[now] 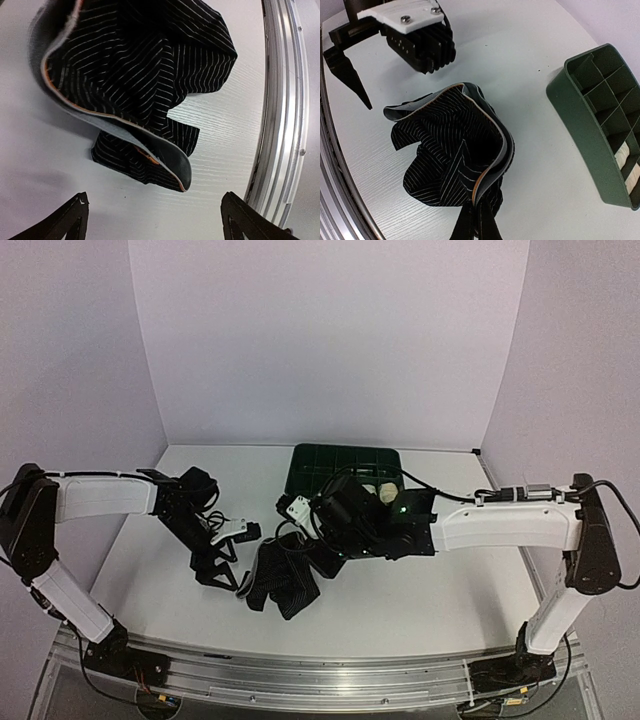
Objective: Roll the underwear
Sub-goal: Flatten out the underwear at the center of the board.
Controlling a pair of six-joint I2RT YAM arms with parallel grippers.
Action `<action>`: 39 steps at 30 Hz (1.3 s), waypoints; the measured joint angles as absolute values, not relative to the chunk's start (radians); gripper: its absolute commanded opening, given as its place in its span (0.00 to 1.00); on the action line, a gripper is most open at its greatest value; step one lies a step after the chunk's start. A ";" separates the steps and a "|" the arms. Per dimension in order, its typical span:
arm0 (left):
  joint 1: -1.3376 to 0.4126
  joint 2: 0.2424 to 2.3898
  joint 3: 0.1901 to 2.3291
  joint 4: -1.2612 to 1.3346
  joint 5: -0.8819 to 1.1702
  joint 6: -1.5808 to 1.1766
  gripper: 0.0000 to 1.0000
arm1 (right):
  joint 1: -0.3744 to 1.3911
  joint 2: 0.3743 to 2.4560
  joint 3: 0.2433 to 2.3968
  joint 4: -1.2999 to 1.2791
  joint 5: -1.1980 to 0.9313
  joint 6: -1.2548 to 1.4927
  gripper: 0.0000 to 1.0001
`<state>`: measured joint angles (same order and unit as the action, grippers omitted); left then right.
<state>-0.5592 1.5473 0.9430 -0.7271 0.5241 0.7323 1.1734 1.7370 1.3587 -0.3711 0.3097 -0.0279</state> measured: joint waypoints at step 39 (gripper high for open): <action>-0.359 1.546 1.326 -0.670 0.240 0.896 0.00 | 1.020 1.661 1.465 -0.486 0.337 -0.106 0.00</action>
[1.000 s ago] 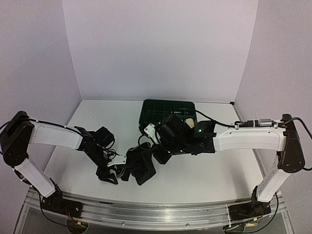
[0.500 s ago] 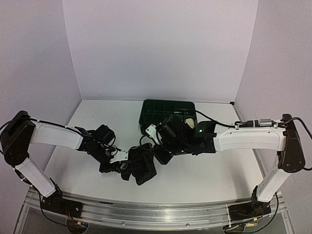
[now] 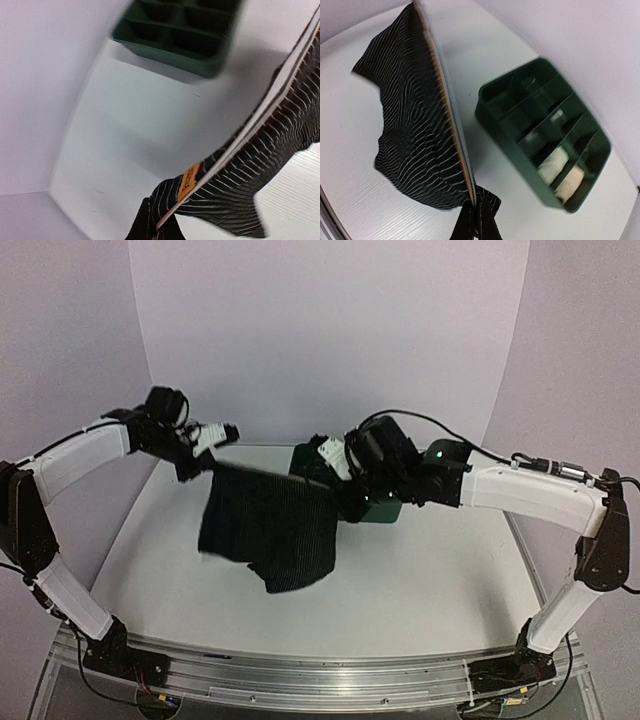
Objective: Roll the underwear
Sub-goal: Flatten out the underwear at the center of the board.
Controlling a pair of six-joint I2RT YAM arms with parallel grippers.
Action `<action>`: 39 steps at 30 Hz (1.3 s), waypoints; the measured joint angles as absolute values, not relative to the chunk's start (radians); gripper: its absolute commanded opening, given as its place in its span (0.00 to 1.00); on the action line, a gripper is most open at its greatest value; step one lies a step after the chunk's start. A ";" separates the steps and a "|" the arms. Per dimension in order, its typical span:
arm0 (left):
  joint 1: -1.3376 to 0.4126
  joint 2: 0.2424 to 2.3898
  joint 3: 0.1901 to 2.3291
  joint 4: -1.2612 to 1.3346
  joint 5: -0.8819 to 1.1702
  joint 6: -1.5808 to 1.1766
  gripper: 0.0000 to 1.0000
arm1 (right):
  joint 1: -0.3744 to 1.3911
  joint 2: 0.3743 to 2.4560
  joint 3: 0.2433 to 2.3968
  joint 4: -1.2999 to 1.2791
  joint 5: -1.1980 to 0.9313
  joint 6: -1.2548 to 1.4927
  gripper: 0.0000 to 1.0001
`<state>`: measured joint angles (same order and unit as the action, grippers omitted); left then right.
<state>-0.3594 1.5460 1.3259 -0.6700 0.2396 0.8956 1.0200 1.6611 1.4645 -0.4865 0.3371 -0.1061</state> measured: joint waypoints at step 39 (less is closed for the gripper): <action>-0.633 1.052 0.589 -1.030 0.255 1.127 0.34 | 1.388 1.940 1.252 -0.521 0.152 -0.403 0.36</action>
<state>-0.6335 1.0524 0.5890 -1.0298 0.2552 1.1273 1.3878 1.9404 1.2522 -0.5212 0.1524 -0.4035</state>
